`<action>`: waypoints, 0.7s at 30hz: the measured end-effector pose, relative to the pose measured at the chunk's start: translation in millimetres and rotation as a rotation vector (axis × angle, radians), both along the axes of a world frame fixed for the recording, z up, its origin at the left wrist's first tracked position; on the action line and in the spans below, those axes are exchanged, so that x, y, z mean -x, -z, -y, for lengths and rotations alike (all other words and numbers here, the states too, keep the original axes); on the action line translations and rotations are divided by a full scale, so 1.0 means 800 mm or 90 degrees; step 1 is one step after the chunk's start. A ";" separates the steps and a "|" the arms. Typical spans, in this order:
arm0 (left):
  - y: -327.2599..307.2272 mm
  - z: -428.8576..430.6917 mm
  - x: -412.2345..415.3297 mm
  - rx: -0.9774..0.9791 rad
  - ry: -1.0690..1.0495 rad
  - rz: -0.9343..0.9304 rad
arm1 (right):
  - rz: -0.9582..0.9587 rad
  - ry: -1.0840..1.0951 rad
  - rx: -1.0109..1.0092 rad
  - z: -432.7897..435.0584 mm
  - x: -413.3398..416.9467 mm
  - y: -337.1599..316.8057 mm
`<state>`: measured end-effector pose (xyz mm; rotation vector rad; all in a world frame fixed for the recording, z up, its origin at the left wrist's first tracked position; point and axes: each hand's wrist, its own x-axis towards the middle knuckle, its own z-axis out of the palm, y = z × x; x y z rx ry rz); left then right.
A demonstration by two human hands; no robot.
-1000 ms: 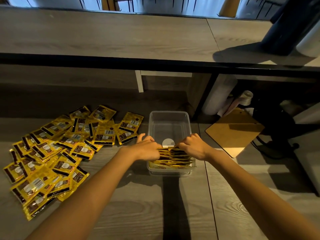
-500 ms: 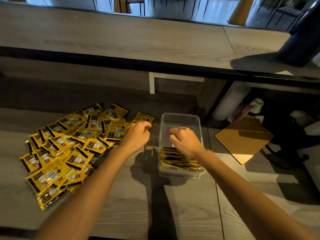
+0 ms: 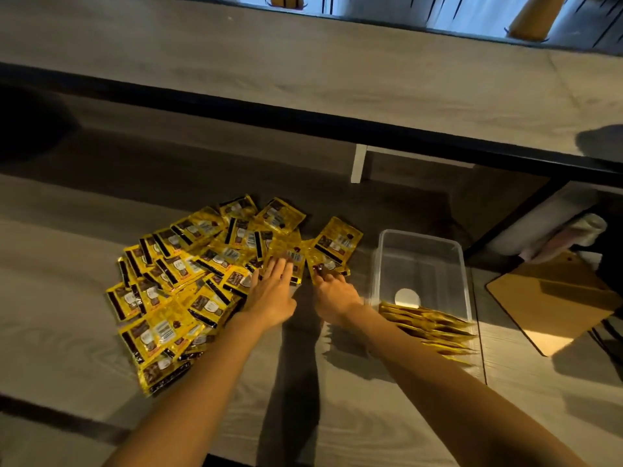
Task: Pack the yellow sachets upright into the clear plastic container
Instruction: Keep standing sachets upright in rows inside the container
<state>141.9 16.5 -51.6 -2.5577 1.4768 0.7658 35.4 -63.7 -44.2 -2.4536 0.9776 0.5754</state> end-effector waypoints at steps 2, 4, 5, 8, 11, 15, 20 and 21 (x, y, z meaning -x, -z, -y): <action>0.007 -0.005 0.001 -0.026 0.030 0.009 | 0.008 -0.017 0.041 -0.002 0.007 -0.006; 0.014 -0.016 0.003 -0.028 0.055 0.020 | 0.002 -0.022 0.058 -0.006 0.016 -0.013; 0.016 -0.023 0.004 -0.013 0.066 0.027 | 0.005 -0.016 0.060 -0.009 0.021 -0.016; 0.025 -0.044 0.012 0.121 0.041 0.081 | 0.043 0.025 0.061 -0.020 0.028 -0.021; 0.031 -0.050 0.015 0.236 -0.012 0.168 | 0.060 0.046 0.086 -0.029 0.023 -0.017; 0.023 -0.041 0.015 0.032 0.000 0.124 | -0.033 0.037 0.032 -0.029 0.019 0.004; 0.018 -0.031 0.014 0.016 0.037 0.183 | -0.121 -0.098 0.088 -0.021 0.018 0.015; 0.019 -0.029 0.014 0.033 0.040 0.200 | -0.128 -0.107 0.096 -0.022 0.018 0.016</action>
